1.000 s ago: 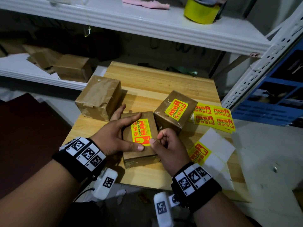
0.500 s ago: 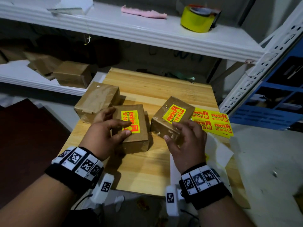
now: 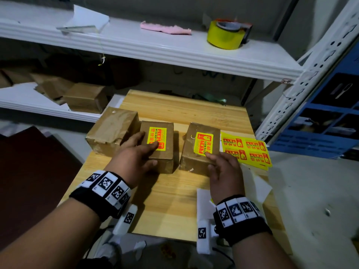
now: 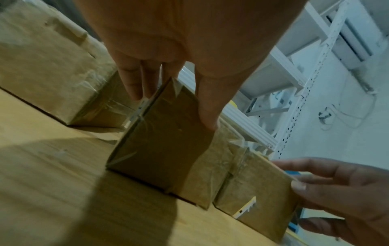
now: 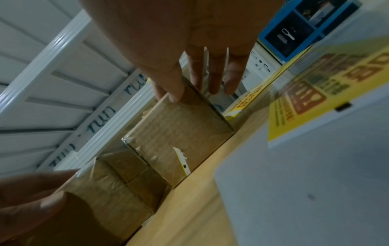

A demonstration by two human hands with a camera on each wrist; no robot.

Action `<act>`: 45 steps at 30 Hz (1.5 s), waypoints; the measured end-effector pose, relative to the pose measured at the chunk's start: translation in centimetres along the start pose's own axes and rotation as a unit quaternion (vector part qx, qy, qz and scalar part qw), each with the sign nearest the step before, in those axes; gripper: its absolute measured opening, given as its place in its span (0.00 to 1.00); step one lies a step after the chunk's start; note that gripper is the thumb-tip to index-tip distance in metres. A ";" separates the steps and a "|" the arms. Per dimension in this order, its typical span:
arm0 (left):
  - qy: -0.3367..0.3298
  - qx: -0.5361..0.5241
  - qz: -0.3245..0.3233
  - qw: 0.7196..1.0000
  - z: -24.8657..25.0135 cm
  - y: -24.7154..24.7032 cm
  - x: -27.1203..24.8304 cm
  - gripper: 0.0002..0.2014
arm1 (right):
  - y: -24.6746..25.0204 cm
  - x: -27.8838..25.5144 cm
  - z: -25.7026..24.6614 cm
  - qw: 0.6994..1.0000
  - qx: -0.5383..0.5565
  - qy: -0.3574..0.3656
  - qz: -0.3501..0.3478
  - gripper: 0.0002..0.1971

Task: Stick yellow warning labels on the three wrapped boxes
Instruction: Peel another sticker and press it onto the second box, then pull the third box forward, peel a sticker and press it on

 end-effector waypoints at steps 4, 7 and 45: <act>-0.011 0.008 -0.021 1.000 0.8 -0.6 1.2 0.30 | -0.4 0.1 -0.2 0.998 0.003 0.010 -0.059 0.24; -0.031 0.007 -0.015 0.999 1.4 -1.1 1.7 0.30 | -0.8 0.2 -0.4 0.995 0.026 0.013 -0.091 0.27; 0.108 -0.146 0.283 0.942 -2.3 9.0 -8.7 0.25 | 1.0 -5.4 -3.0 0.986 0.160 0.049 -0.019 0.04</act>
Point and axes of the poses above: each hand's wrist, its own x-axis towards the middle knuckle, its own y-axis out of the back of the hand, z = x × y, the point moved 1 cm from there along x, towards the middle knuckle, and after that the axes turned 6 degrees about -x, right-handed, at the moved point
